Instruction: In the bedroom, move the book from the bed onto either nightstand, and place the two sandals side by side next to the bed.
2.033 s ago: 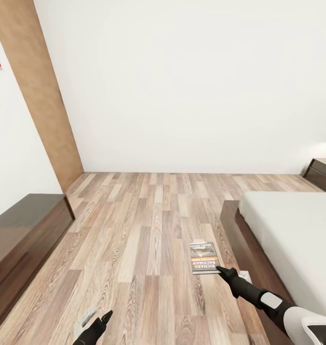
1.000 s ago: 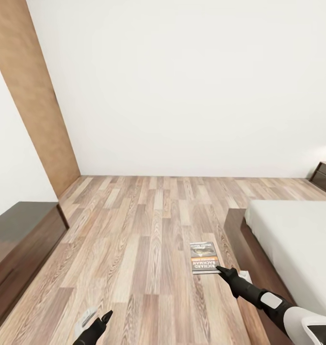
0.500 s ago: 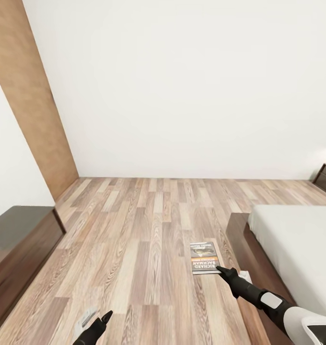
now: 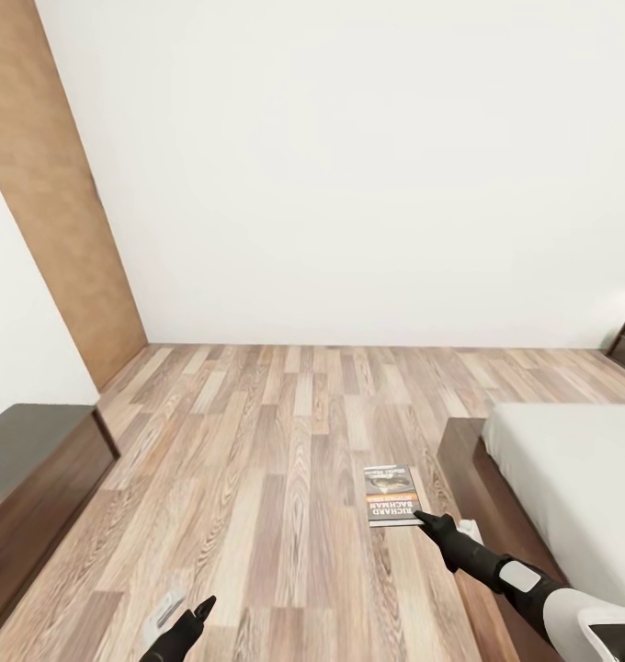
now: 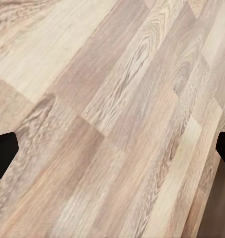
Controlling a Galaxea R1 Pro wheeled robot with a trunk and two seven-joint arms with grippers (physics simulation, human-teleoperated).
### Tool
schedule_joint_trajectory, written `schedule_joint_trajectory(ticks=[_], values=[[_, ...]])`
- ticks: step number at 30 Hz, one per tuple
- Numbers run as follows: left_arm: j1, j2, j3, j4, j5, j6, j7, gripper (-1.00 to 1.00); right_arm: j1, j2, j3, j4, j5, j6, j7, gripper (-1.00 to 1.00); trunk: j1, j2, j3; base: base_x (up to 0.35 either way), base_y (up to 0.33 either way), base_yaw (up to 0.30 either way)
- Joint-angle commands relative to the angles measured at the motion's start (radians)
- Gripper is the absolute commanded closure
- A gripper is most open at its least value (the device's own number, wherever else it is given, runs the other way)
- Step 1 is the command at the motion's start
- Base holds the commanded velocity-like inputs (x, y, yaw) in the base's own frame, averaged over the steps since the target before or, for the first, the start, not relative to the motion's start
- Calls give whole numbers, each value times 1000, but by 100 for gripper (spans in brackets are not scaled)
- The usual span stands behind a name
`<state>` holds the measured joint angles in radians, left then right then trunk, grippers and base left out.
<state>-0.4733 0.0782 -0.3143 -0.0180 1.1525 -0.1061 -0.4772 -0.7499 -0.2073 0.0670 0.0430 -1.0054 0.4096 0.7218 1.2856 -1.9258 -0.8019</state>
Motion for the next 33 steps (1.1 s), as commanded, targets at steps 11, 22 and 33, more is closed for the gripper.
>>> schedule_joint_trajectory(ticks=[11, 22, 33], values=[[-1, 0, -9, 1, 6, -4, -3, -100, -2, -1, 2, 3, -13, 8, 5, 100, 0, 0, -1, 164, 0, 0], [-1, 0, -8, 1, 6, -4, -2, -100, -2, 0, 2, 2, -11, 8, 6, 100, 0, 0, -1, 164, 0, 0], [-1, 0, -9, 1, 6, -4, -3, -100, -2, 0, 2, 2, -11, 8, 7, 100, 0, 0, -1, 165, 0, 0]])
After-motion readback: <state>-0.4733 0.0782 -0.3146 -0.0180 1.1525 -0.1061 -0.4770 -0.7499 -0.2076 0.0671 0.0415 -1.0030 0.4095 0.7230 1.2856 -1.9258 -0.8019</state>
